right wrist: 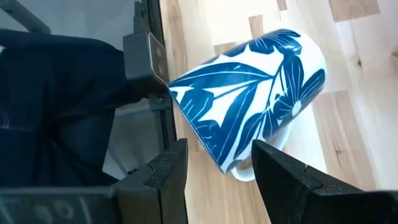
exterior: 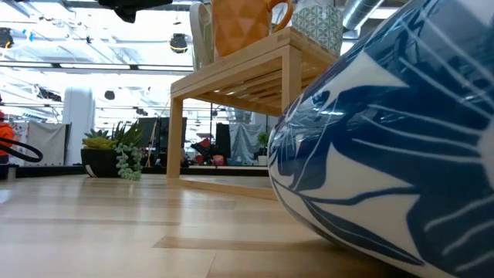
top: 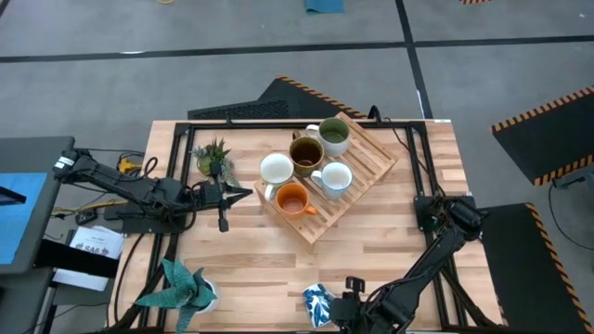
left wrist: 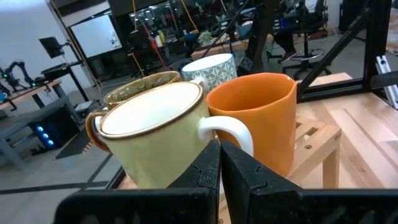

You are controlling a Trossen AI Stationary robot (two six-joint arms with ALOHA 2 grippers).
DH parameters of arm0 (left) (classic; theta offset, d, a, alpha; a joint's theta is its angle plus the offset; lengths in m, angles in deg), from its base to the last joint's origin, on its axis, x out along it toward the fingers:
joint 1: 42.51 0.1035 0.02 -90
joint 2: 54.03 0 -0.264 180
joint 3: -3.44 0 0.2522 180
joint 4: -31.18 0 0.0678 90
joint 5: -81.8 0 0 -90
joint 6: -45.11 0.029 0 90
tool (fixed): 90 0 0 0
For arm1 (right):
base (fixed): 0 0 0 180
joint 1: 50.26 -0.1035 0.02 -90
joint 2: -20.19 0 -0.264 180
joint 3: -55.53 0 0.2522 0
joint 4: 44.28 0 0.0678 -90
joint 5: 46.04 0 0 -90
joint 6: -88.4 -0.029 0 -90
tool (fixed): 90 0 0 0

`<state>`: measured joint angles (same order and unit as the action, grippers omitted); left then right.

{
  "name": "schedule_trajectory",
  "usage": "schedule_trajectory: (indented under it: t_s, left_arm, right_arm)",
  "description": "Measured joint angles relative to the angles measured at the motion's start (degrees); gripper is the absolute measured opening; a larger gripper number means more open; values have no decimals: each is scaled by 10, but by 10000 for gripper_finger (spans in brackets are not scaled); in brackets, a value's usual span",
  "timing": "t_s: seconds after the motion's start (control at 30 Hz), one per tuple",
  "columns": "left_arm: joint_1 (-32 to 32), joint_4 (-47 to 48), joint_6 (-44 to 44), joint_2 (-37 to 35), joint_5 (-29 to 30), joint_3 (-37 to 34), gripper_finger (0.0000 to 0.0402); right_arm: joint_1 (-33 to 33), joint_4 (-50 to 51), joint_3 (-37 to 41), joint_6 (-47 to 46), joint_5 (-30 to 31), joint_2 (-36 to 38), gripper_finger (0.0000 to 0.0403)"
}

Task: Place coffee mugs
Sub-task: Put the blue mug on the shelf

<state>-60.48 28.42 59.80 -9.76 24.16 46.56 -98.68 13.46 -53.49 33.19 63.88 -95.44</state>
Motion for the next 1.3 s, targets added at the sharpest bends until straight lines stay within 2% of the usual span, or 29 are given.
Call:
schedule_trajectory:
  t_s: [0.43,0.77,1.07,1.3]
  left_arm:
    - [0,2,-2,0,0,0,0]
    - [0,3,-3,0,0,0,0]
    - [0,3,-3,0,0,0,0]
    - [0,3,-4,0,0,0,0]
  right_arm:
    - [-6,0,-1,-7,-11,-45,203]
    - [-1,13,-1,-12,42,-47,203]
    - [-1,1,-1,-11,42,-47,203]
    - [-3,-34,-1,78,-43,-88,203]
